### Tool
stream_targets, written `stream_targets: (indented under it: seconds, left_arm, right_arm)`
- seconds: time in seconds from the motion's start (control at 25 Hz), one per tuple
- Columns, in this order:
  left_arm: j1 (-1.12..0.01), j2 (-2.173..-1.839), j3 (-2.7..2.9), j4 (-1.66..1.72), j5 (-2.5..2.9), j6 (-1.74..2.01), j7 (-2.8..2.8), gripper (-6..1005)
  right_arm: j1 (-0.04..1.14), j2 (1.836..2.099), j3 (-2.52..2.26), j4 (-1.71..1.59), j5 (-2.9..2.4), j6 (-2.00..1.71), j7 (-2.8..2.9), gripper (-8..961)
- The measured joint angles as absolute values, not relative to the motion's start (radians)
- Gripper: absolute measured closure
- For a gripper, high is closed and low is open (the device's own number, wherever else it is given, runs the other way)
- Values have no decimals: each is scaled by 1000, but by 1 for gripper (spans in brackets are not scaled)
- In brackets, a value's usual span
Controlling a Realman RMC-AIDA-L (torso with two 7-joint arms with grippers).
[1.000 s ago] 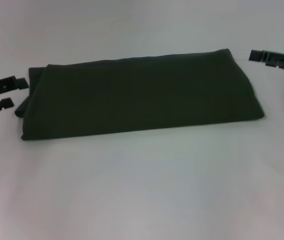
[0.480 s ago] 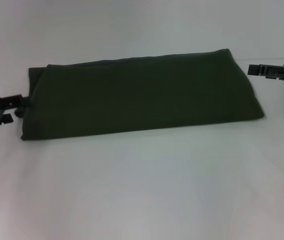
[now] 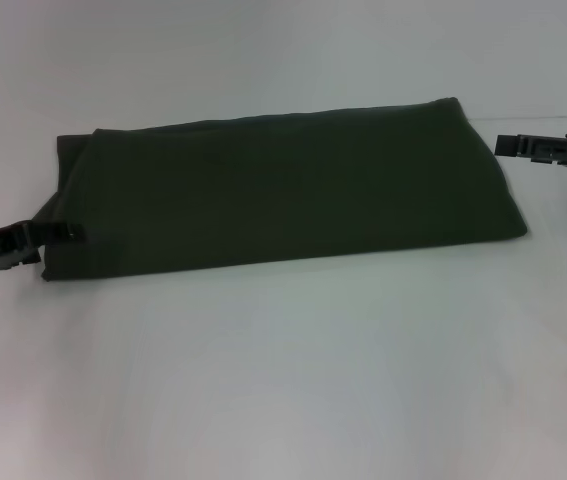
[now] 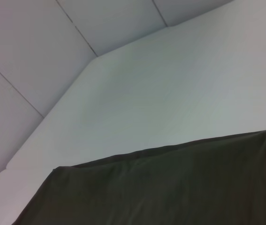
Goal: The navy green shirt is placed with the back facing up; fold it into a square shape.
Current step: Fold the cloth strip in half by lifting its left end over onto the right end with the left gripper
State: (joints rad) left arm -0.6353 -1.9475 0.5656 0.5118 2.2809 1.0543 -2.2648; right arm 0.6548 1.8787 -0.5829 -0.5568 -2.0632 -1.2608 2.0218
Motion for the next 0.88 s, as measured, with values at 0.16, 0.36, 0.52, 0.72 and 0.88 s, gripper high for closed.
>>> stream_targets:
  seconds: [0.16, 0.36, 0.52, 0.72, 0.88]
  left_arm:
    - [-638, -1952, 584, 508, 2281, 1040, -2262, 103]
    - [-641, -1953, 599, 497, 2281, 1030, -2262, 103]
    - [-643, -1954, 609, 489, 2281, 1024, -2262, 104]
    - [-644, -1955, 626, 489, 2281, 1024, -2261, 107]
    - [-646, -1956, 627, 489, 2280, 1024, -2261, 136]
  right_arm:
    - [654, 1880, -583, -556, -2063, -1259, 2022, 23]
    - [653, 1881, -583, -555, -2063, -1253, 2022, 23]
    - [653, 1882, -583, -555, -2065, -1252, 2022, 23]
    - [657, 1885, -583, -555, -2084, -1252, 2022, 23]
    - [657, 1886, -583, -555, -2087, -1244, 2022, 23]
